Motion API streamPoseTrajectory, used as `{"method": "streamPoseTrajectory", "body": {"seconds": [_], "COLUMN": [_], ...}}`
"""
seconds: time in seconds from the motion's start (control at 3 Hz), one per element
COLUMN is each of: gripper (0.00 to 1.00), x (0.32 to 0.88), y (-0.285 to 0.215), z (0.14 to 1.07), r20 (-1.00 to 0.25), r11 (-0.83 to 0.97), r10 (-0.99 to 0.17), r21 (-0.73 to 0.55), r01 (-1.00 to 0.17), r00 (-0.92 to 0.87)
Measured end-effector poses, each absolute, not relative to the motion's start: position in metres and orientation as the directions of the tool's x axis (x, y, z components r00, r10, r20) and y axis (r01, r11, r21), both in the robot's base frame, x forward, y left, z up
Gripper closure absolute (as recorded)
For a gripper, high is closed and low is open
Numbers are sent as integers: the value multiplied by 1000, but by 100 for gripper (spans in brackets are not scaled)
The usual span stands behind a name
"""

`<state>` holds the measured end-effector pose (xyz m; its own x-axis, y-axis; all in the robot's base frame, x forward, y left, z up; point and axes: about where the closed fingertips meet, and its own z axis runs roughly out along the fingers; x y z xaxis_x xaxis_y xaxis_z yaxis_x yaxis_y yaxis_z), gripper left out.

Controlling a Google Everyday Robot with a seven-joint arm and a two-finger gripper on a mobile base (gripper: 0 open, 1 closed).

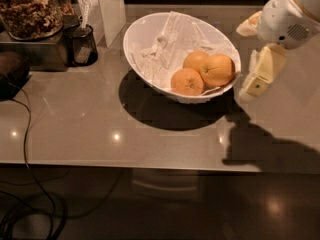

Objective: Pick orange from white bowl

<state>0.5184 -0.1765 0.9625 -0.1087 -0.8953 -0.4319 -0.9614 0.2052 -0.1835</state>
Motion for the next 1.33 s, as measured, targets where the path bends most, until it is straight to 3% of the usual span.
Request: {"method": "streamPoseTrajectory", "body": {"seconds": [0.33, 1.0, 1.33], "gripper": [0, 0, 0], "x": [559, 576, 595], "y": [-162, -161, -157], "z": [962, 962, 941], "r20": [-474, -502, -532], "r11": [176, 211, 216], "r10": [-878, -861, -841], "r21": [-196, -218, -165], "r01": [-965, -953, -962], "r00": [-64, -76, -98]}}
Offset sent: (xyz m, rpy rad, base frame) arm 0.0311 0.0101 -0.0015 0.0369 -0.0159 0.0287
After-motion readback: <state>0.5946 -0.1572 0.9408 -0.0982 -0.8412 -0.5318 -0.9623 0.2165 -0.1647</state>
